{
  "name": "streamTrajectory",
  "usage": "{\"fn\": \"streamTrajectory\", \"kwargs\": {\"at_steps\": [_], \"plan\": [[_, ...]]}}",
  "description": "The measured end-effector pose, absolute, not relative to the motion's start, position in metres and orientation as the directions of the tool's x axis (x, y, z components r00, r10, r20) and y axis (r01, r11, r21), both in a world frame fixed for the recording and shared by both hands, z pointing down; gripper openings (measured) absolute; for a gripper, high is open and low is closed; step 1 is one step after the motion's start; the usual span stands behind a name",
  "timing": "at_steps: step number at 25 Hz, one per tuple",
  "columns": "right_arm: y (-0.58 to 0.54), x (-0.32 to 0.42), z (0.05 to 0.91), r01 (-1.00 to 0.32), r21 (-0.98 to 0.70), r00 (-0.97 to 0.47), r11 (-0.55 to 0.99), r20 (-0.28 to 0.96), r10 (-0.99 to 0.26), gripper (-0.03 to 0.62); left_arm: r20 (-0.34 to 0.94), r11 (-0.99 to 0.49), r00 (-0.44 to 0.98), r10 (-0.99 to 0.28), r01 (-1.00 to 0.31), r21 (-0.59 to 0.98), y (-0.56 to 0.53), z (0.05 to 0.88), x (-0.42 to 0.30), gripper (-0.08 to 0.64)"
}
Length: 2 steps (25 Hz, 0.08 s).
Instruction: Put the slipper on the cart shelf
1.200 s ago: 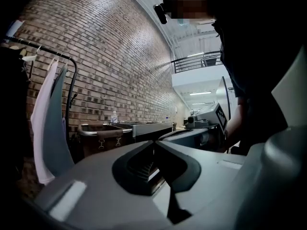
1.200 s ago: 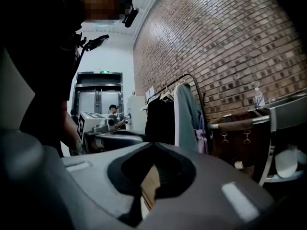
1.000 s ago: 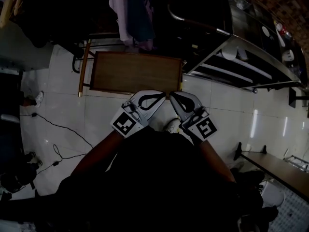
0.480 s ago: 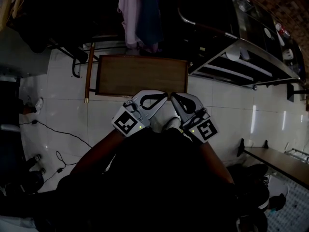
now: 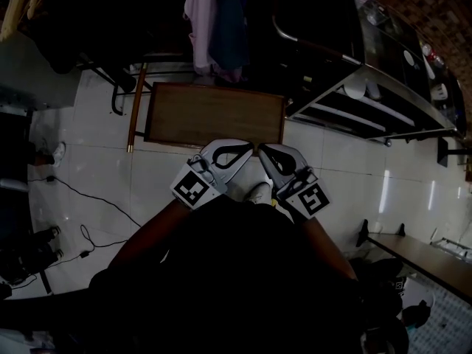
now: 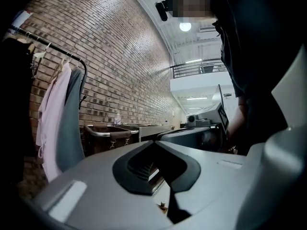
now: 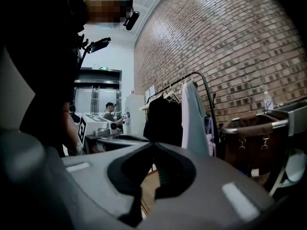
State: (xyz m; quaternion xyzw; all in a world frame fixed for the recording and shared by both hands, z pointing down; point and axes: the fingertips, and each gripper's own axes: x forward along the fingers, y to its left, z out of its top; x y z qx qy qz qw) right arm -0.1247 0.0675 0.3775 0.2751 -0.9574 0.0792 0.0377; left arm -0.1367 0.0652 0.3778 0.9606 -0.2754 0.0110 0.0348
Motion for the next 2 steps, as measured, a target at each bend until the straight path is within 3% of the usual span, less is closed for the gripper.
{"fn": "streamTrajectory", "kwargs": {"at_steps": [2], "plan": [[0.07,-0.1224,0.3765,-0.525,-0.134,-0.851,0.841,0.116,-0.513,0.002,0.049,-0.843,0.845,-0.532,-0.534,0.06,0.0677,0.3793,-0.1327,0.003]]}}
